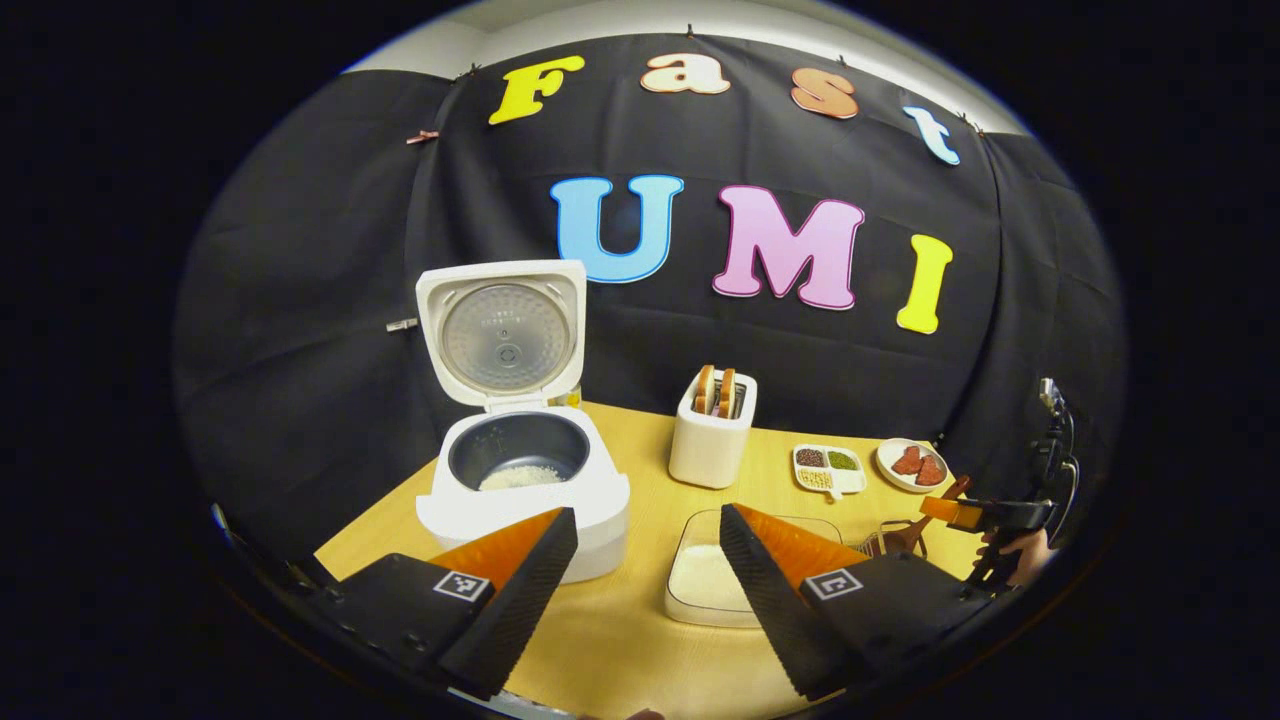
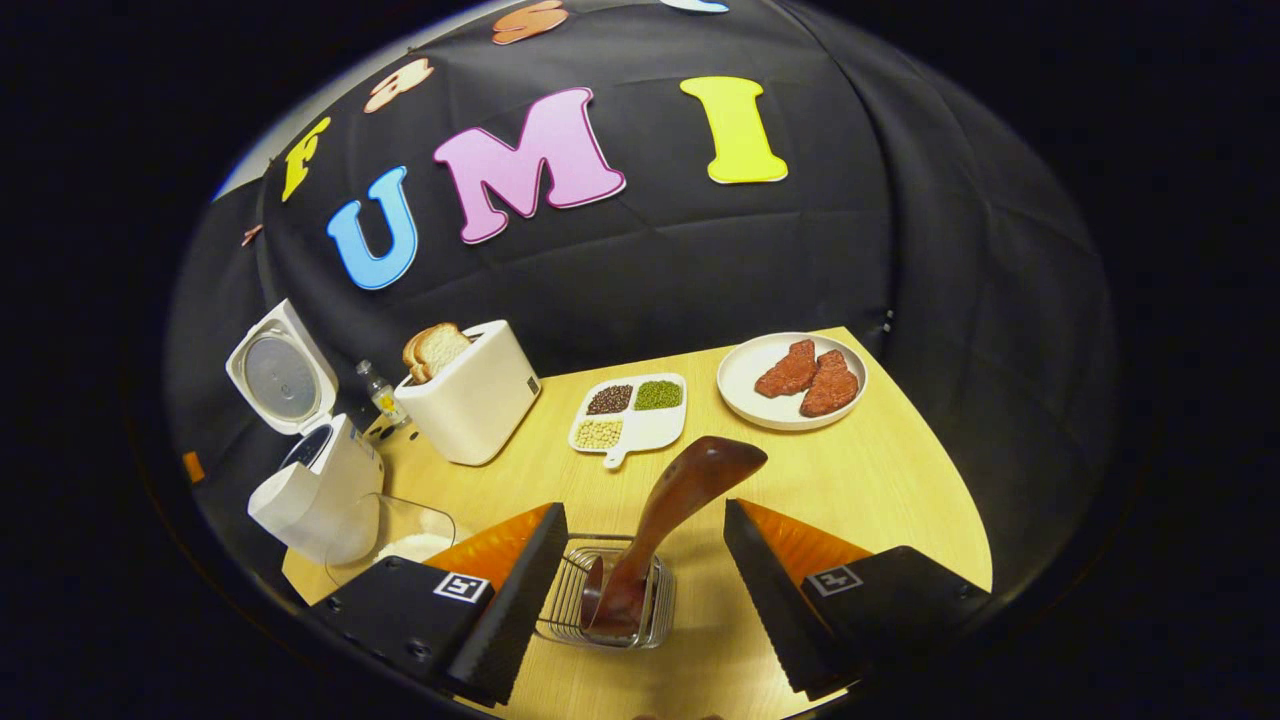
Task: Close the left gripper, press the button to open the rice cooker; take a wooden spoon from the chopstick holder with the right hand, scoop a spoonful of rice and pour it into the rice cooker, then put the wooden spoon back into the chopstick holder.
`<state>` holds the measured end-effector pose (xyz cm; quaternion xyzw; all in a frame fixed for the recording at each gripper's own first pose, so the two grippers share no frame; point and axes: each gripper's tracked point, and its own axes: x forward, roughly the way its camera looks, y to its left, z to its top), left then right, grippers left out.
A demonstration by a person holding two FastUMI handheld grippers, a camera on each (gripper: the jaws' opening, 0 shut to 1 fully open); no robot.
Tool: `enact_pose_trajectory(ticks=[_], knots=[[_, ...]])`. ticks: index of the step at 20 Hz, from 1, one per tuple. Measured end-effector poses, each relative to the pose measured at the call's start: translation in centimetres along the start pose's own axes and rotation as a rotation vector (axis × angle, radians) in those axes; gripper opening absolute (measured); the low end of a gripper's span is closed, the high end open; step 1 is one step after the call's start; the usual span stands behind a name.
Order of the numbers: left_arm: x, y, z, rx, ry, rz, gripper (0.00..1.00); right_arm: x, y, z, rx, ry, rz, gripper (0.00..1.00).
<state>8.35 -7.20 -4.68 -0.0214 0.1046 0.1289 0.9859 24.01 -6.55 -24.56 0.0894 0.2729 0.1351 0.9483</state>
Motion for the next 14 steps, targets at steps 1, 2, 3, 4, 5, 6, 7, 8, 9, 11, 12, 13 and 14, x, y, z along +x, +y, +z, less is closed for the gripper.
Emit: enact_pose_trajectory(ticks=[1,2,3,4,5,6,7,8,9,11,12,13,14], knots=[[0.0,-0.3,-0.4,-0.015,0.011,-0.008,0.98,0.7,-0.1,0.0,-0.003,0.002,-0.002,0.99],[0.0,-0.6,-1.0,-0.028,0.027,-0.018,0.99,1.2,-0.5,0.2,0.002,-0.002,-0.005,0.99],[-0.2,-0.6,-1.5,-0.036,0.039,-0.017,0.98,1.7,-0.4,0.3,0.019,-0.002,0.005,0.99],[-0.1,-0.3,-1.9,-0.039,0.046,-0.007,0.98,2.2,-0.3,0.0,0.036,0.007,0.009,0.97],[-0.3,-0.2,-2.3,-0.044,0.053,0.0,0.98,2.7,-0.2,-0.2,0.049,0.016,0.018,0.95],[-0.5,-0.3,-2.8,-0.048,0.06,0.004,0.98,3.0,-0.1,-0.1,0.058,0.017,0.023,0.94],[-0.6,-0.3,-3.2,-0.048,0.07,0.007,0.96,3.3,-0.1,0.1,0.068,0.015,0.026,0.82],[-0.7,-0.2,-4.0,-0.045,0.085,0.013,0.96,3.7,-0.3,0.2,0.076,0.013,0.019,0.76],[-0.9,-0.1,-4.4,-0.039,0.096,0.016,0.96,3.7,-0.7,0.3,0.085,0.011,-0.003,0.61],[-1.2,-0.2,-4.7,-0.032,0.103,0.02,0.96,3.5,0.0,0.2,0.148,0.038,0.018,0.31],[-1.3,-0.3,-4.8,-0.037,0.1,0.014,0.96,3.5,0.4,-0.2,0.18,0.06,0.023,0.29],[-1.4,-0.7,-5.0,-0.052,0.102,-0.001,0.96,3.3,0.3,-0.3,0.189,0.066,0.018,0.24],[-1.4,-1.2,-5.3,-0.074,0.114,-0.021,0.96,3.1,0.5,-0.1,0.186,0.064,0.016,0.24]])
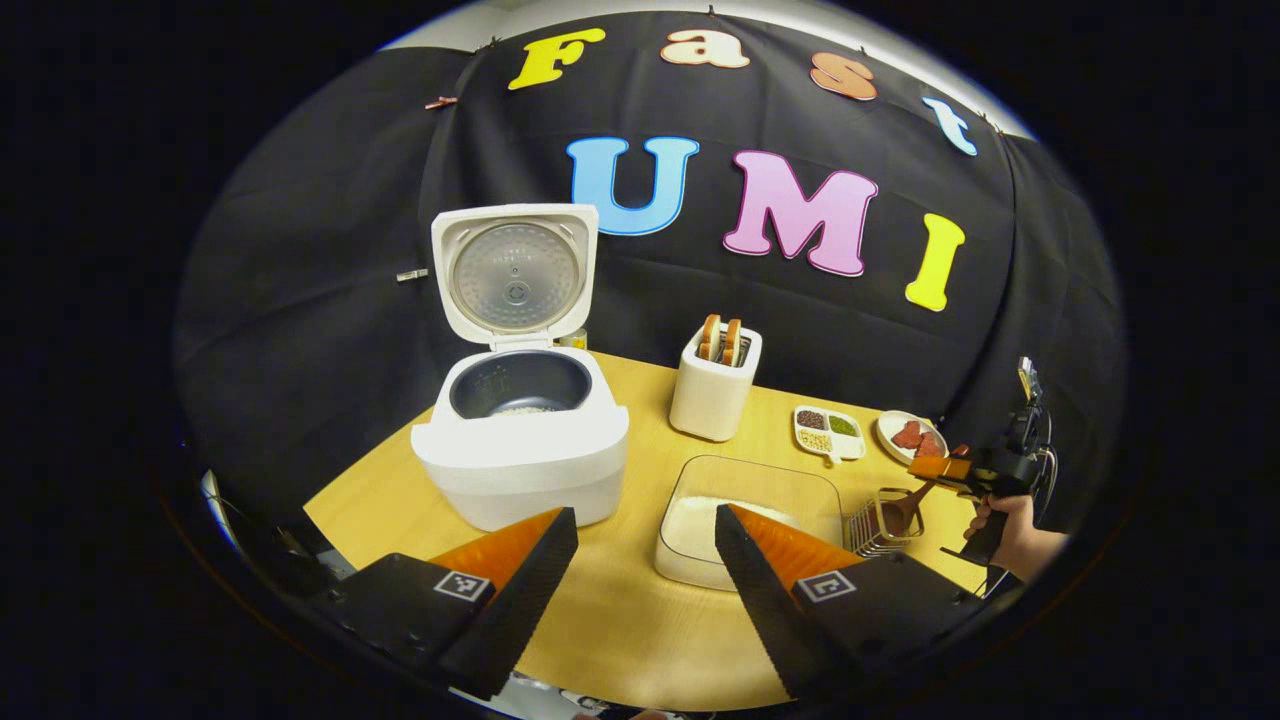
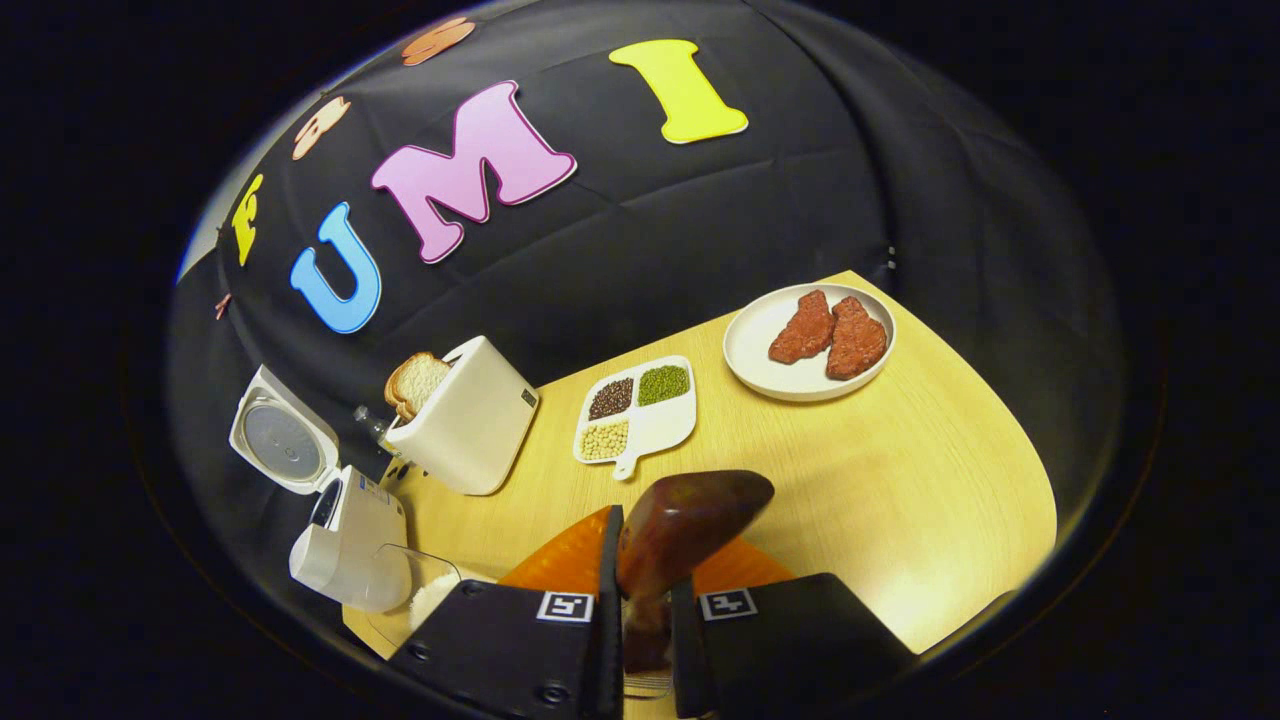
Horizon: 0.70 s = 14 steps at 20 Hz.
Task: Close the left gripper, press the button to open the rice cooker; take a wooden spoon from the chopstick holder with the right hand, scoop a spoonful of rice and pour it into the rice cooker, then put the wooden spoon back into the chopstick holder.
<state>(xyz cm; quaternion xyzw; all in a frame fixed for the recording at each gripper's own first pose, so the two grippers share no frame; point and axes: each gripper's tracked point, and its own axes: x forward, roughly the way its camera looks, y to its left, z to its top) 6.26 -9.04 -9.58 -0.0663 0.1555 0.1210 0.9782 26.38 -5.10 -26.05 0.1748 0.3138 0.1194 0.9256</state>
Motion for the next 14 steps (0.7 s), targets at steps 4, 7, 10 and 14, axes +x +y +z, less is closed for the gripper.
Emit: enact_pose_trajectory(ticks=[4,7,10,14], knots=[[-0.2,0.0,-0.2,-0.018,-0.017,-0.02,0.96,-1.5,2.0,1.4,-0.056,-0.05,0.024,0.19],[-0.2,1.0,-0.1,0.007,-0.027,-0.034,0.96,-3.3,3.6,3.4,-0.117,-0.103,0.022,0.19],[-0.1,3.1,0.1,0.024,-0.037,-0.044,0.96,-5.7,5.5,5.6,-0.183,-0.163,-0.002,0.19],[-0.1,5.8,0.2,0.034,-0.051,-0.074,0.96,-9.0,9.5,7.4,-0.249,-0.228,0.002,0.18]])
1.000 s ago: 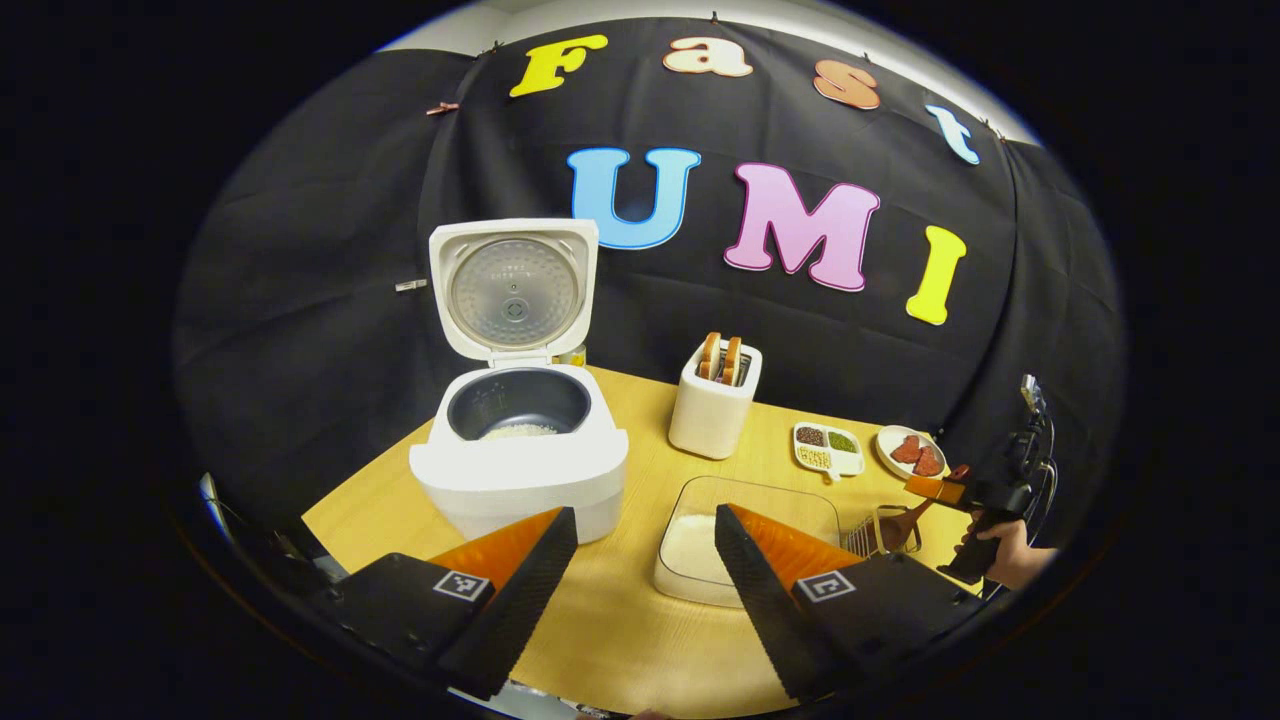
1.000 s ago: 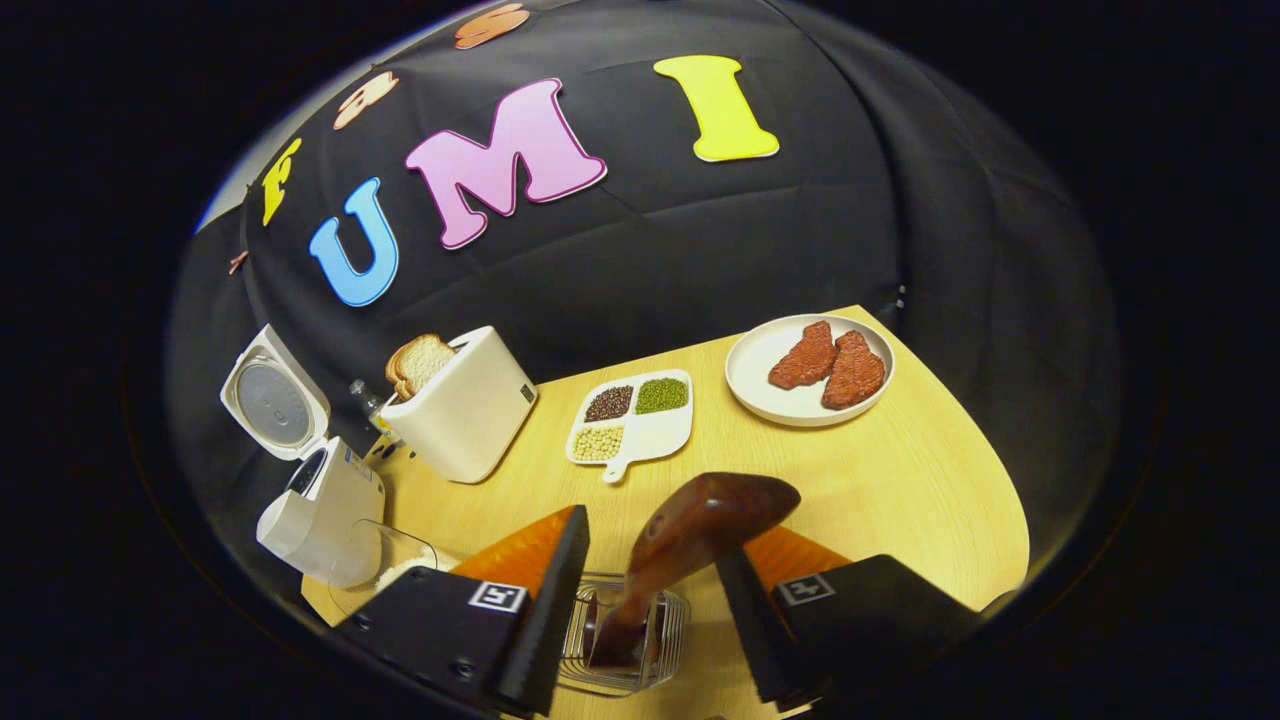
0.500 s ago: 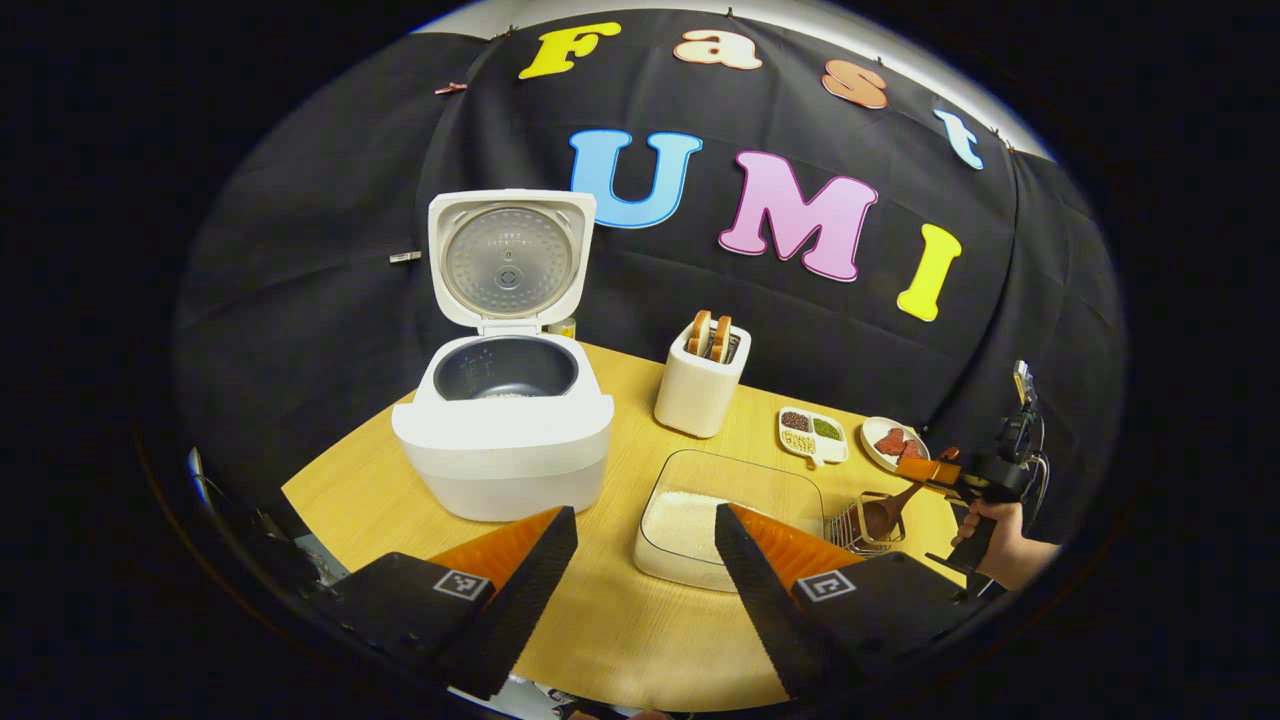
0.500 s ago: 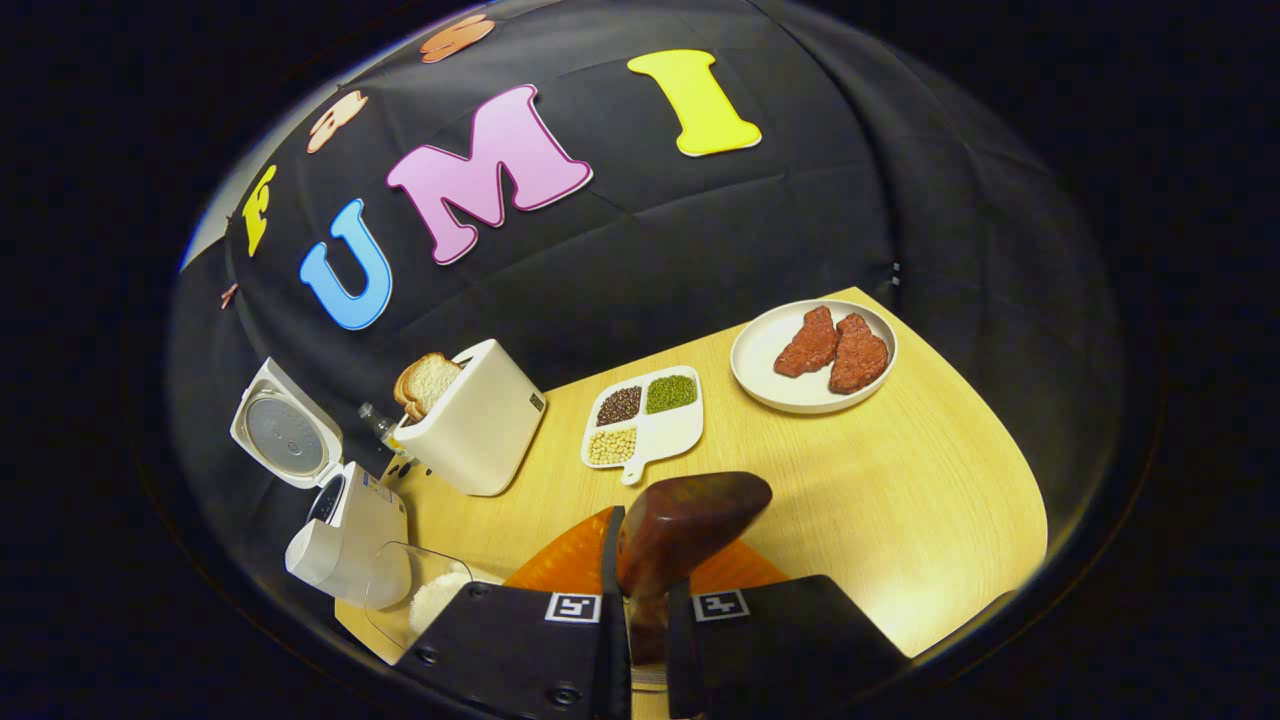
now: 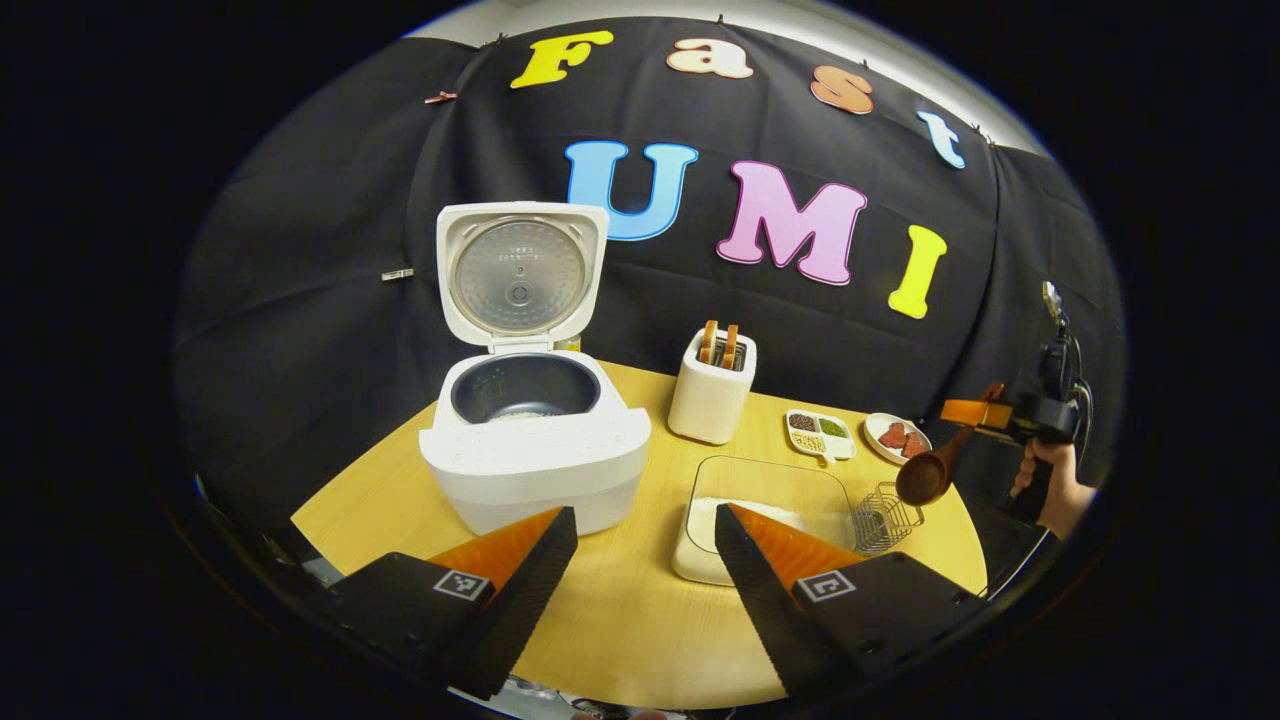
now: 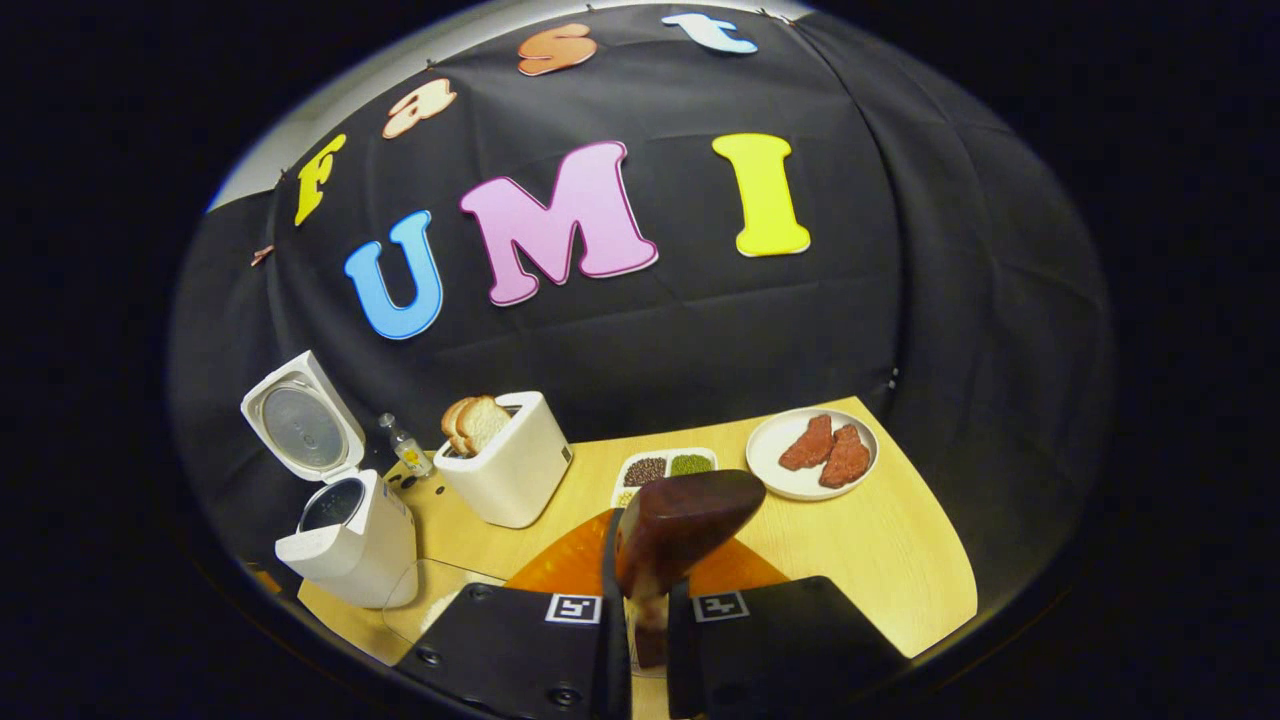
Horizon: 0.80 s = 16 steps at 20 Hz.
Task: Close the left gripper, press the button to open the rice cooker; take a wooden spoon from the chopstick holder with the right hand, scoop a spoonful of rice and pour it into the rice cooker, then put the wooden spoon back into the chopstick holder.
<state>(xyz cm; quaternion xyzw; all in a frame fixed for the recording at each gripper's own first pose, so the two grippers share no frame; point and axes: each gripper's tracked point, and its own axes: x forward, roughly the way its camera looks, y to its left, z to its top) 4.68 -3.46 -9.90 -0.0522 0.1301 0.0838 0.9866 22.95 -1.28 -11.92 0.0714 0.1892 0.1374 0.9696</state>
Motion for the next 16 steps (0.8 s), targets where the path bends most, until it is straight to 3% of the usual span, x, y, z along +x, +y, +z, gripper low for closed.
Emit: enact_pose_trajectory(ticks=[2,3,5,6,9,16], knots=[[-0.3,1.4,-0.1,0.0,-0.006,-0.022,0.96,-0.8,2.4,0.6,-0.016,-0.01,0.015,0.14],[-0.4,2.1,-0.3,-0.002,-0.004,-0.033,0.96,-1.0,3.7,0.8,-0.02,-0.013,0.023,0.18],[-0.4,3.6,-0.8,-0.009,0.009,-0.054,0.96,-1.5,5.9,1.2,-0.023,-0.026,0.033,0.14],[-0.2,4.4,-1.1,-0.012,0.015,-0.058,0.96,-1.5,7.0,1.3,-0.02,-0.033,0.037,0.18],[-0.1,6.4,-1.6,-0.033,0.023,-0.075,0.96,-1.2,10.3,1.2,-0.007,-0.047,0.054,0.18],[0.6,9.3,-3.2,-0.027,0.059,-0.1,0.96,1.5,15.1,-4.3,-0.082,-0.02,0.042,0.18]])
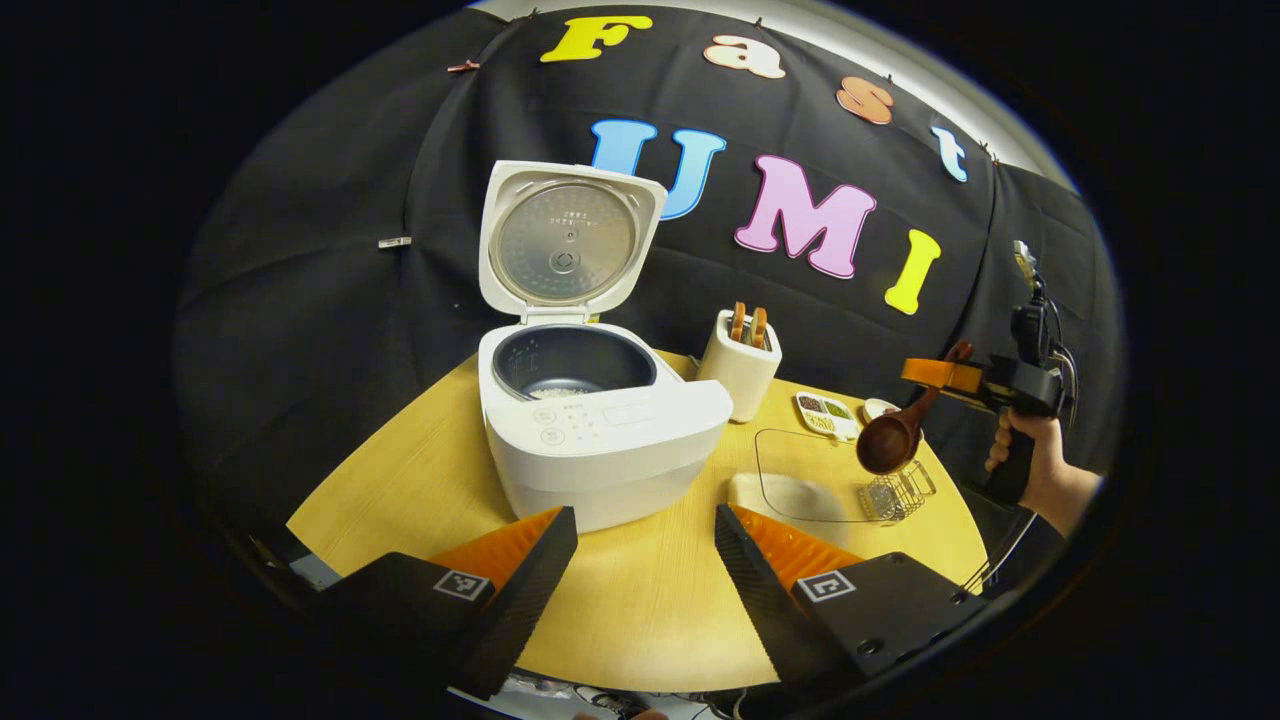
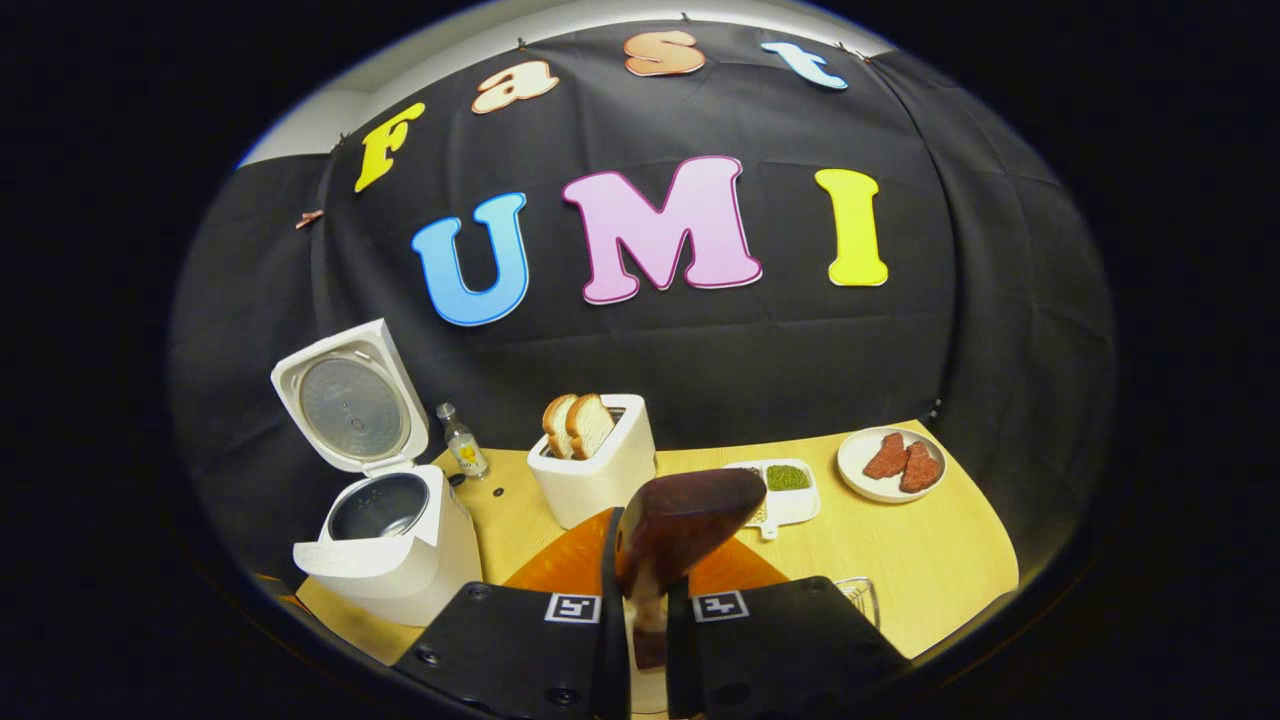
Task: Close the left gripper, press the button to open the rice cooker; take a wooden spoon from the chopstick holder with the right hand, scoop a spoonful of rice and pour it into the rice cooker, then put the wooden spoon back into the chopstick holder.
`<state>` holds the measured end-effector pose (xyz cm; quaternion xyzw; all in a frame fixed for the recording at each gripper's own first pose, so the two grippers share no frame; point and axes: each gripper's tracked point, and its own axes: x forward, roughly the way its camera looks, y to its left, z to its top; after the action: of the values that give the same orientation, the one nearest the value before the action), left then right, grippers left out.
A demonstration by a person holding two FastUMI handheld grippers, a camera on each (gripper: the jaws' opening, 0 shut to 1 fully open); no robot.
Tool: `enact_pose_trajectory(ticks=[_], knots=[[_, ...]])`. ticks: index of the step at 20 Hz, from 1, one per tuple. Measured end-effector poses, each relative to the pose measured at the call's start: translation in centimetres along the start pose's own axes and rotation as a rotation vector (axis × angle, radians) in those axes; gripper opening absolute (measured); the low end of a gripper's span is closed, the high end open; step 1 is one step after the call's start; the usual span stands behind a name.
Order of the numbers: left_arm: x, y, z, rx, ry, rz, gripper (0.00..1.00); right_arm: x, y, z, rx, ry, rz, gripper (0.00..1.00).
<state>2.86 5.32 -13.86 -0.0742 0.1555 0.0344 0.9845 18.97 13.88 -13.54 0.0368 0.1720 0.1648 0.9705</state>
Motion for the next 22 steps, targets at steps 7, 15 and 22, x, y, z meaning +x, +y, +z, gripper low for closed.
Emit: enact_pose_trajectory(ticks=[7,15,22], knots=[[1.7,0.6,-1.6,0.041,0.042,-0.022,0.96,3.3,-0.7,-6.5,-0.11,0.033,-0.065,0.19],[2.1,0.7,-2.2,0.013,0.054,-0.007,0.96,4.3,2.4,-10.1,-0.049,0.063,-0.041,0.19],[1.1,1.0,-2.7,-0.008,0.05,0.019,0.96,3.9,6.9,-11.7,0.152,0.153,0.039,0.19]])
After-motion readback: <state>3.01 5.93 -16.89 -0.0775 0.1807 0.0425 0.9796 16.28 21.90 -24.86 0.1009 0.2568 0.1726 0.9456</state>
